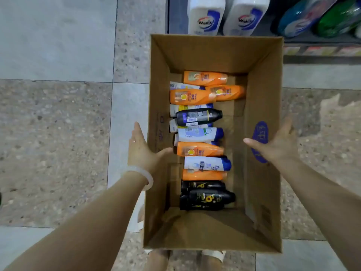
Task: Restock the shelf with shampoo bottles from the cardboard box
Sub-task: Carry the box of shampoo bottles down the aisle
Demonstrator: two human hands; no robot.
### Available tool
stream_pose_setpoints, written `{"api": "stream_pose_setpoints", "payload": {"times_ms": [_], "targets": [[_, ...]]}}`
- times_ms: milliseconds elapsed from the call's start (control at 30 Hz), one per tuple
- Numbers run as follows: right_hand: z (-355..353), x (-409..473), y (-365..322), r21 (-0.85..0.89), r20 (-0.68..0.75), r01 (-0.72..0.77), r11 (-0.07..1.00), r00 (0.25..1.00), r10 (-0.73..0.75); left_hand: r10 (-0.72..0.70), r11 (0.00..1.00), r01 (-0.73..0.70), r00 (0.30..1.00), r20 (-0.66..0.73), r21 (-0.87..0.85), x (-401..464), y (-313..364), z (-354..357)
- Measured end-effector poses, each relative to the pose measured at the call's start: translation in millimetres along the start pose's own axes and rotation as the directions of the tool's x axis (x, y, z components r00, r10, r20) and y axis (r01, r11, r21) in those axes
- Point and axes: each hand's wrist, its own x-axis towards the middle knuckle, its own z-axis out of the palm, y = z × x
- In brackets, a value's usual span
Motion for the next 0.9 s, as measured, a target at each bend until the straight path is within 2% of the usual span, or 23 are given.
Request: {"api": "stream_pose_setpoints", "payload": {"times_ms": [133, 267, 333, 433, 600, 900], "targets": [[21, 21, 17, 0.108, -0.055, -0.087, 0.990, 0.994, 0.093, -0.012, 0.984, 0.011, 1.000, -0.005, -0.175, 14, -9, 19], [29, 27, 20, 0.142, -0.187, -0.062, 0.988, 0.978, 0.088, -0.035, 0.989, 0.020, 0.994, -0.101, -0.147, 22, -10, 26], [31, 34, 24, 0.190, -0.160, -0.136, 0.972, 0.973, 0.167, -0.096, 0.992, 0.086, 0.989, -0.111, -0.097, 23, -8, 27], [31, 43, 24, 0.166, -0.066, -0.260, 0.951, 0.959, 0.274, -0.148, 0.989, 0.145, 0.975, -0.165, -0.030, 23, -5, 28], [19, 38, 21, -0.052, -0.092, -0.166, 0.985, 0.983, 0.161, -0.150, 0.989, 0.146, 0.978, -0.144, -0.037, 24, -7, 24], [-22, -5, -8, -0.105, -0.070, -0.054, 0.993, 0.996, 0.047, -0.188, 0.978, 0.173, 0.972, -0.138, -0.116, -10, -5, -28]]}}
